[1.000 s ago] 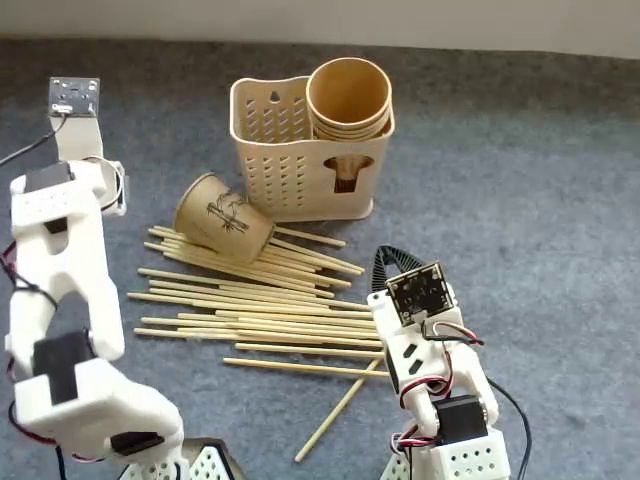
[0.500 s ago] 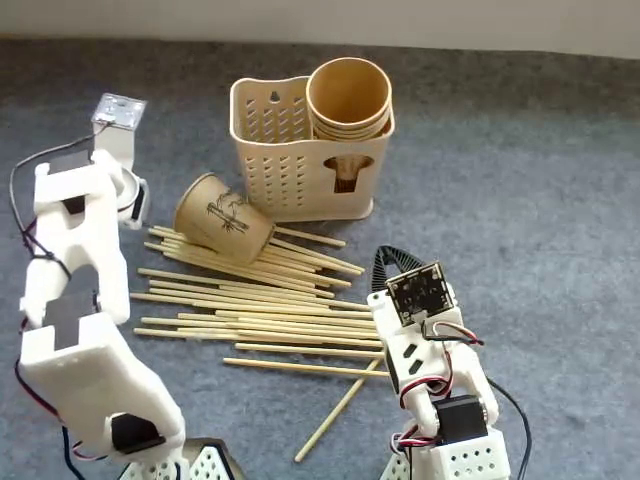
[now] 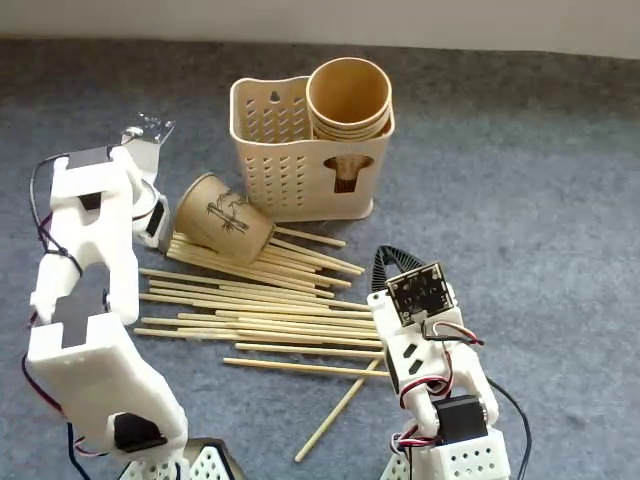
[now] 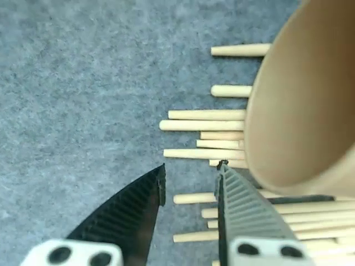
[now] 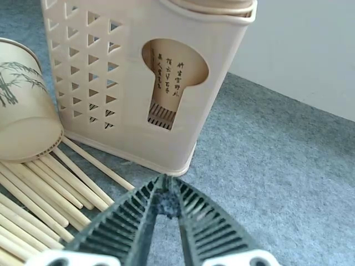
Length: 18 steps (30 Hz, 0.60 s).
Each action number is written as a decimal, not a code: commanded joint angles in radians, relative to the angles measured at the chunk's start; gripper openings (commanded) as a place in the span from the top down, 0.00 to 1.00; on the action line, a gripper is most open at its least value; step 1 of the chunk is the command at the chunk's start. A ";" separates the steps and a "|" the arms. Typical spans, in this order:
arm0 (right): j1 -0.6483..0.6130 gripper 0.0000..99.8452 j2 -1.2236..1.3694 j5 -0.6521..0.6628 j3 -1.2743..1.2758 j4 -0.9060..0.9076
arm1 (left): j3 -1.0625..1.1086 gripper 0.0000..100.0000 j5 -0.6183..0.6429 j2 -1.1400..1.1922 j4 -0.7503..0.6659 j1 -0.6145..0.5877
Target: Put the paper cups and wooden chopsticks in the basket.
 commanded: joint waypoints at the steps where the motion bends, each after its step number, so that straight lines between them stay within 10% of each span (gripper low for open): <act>1: 0.004 0.99 -0.012 0.012 0.099 0.008 | -0.047 0.84 -0.009 -0.099 0.075 0.039; 11: 0.004 0.99 -0.012 0.012 0.099 0.008 | -0.047 0.84 -0.003 -0.245 0.061 -0.007; 18: 0.004 0.99 -0.012 0.012 0.099 0.008 | 0.002 0.84 0.049 -0.205 -0.216 0.001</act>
